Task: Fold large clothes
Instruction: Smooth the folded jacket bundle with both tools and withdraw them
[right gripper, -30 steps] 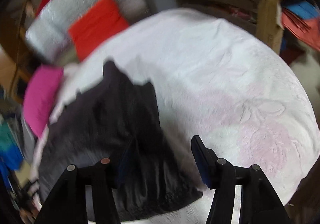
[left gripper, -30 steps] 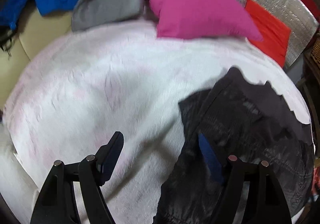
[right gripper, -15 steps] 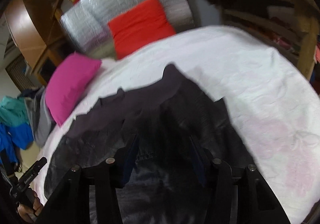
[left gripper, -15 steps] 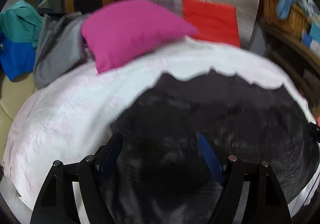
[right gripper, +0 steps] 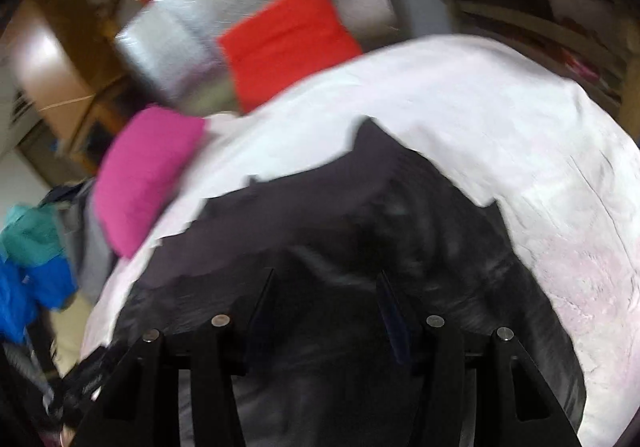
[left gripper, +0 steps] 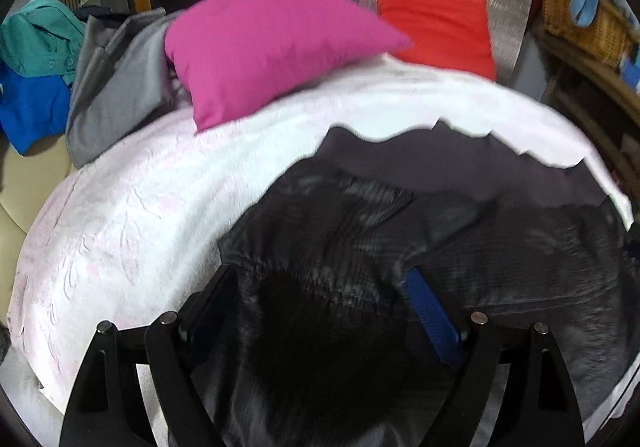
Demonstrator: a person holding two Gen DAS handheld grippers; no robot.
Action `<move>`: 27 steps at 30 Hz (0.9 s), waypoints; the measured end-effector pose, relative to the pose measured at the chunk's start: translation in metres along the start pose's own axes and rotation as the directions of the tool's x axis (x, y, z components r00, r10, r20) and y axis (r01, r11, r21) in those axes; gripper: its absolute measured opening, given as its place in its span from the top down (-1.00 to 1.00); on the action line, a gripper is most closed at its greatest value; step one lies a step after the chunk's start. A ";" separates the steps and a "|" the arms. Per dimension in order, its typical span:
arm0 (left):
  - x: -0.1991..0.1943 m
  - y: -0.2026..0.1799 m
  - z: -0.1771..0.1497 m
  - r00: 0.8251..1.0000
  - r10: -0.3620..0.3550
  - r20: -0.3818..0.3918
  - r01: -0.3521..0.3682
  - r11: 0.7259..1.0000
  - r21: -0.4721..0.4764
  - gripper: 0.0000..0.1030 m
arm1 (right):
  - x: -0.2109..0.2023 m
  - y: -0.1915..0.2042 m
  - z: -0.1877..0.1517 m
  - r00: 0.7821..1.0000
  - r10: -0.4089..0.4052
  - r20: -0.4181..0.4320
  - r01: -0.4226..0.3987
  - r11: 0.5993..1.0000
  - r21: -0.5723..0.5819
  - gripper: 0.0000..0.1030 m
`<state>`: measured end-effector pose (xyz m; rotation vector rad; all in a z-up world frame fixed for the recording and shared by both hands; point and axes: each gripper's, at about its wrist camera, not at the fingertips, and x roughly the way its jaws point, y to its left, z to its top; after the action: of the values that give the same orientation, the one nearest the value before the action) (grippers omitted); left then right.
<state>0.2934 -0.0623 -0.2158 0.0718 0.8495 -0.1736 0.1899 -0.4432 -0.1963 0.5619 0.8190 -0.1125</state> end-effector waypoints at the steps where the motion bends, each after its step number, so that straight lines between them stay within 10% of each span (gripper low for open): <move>1: -0.006 0.000 -0.001 1.000 -0.020 0.013 0.020 1.000 -0.004 -0.71 | -0.001 0.011 -0.005 0.999 0.046 -0.017 -0.046 0.999 -0.025 -0.08; 12: 0.015 -0.013 -0.014 0.994 -0.024 -0.108 0.029 0.999 0.043 -0.71 | 0.046 0.055 -0.037 0.973 0.023 -0.231 -0.061 0.985 -0.159 -0.09; 27: 0.019 0.120 0.002 0.993 -0.075 -0.095 0.045 0.957 -0.285 -0.71 | -0.049 -0.112 0.010 1.000 0.010 0.002 -0.010 0.957 0.289 -0.36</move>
<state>0.3291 0.0526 -0.2291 -0.2151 0.9747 -0.1042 0.1286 -0.5494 -0.2034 0.8416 0.8046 -0.2258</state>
